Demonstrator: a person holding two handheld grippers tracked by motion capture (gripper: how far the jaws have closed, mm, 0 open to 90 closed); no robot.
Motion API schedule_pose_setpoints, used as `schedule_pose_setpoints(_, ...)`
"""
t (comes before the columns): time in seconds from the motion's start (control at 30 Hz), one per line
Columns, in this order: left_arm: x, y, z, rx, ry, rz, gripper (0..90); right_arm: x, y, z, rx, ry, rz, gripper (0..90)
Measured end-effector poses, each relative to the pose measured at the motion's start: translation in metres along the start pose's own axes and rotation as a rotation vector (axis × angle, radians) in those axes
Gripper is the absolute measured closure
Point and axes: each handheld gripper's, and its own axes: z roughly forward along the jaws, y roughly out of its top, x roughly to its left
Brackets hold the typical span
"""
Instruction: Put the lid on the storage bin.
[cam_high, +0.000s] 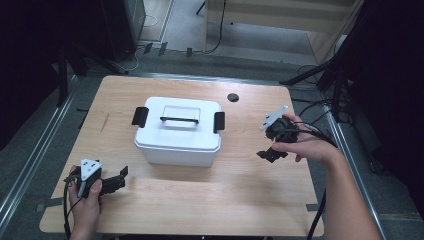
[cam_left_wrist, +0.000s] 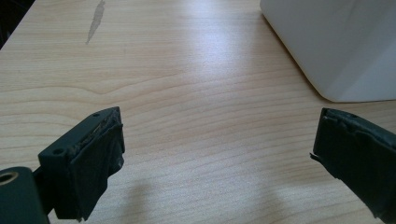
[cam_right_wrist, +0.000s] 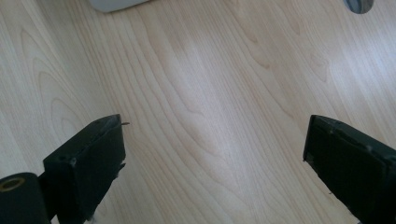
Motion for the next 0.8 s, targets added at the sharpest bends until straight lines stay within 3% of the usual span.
schedule_pose_setpoints(0.43, -0.001, 0.0, 0.0, 0.001, 0.004, 0.005, 2.6, 0.012, -0.035, 0.01, -0.038, -0.011, 0.058, 5.3)
schedule_pose_setpoints(0.8, -0.001, 0.0, 0.0, 0.002, 0.005, 0.01, 2.6, 0.025, -0.065, 0.018, -0.106, -0.042, 0.118, 5.5)
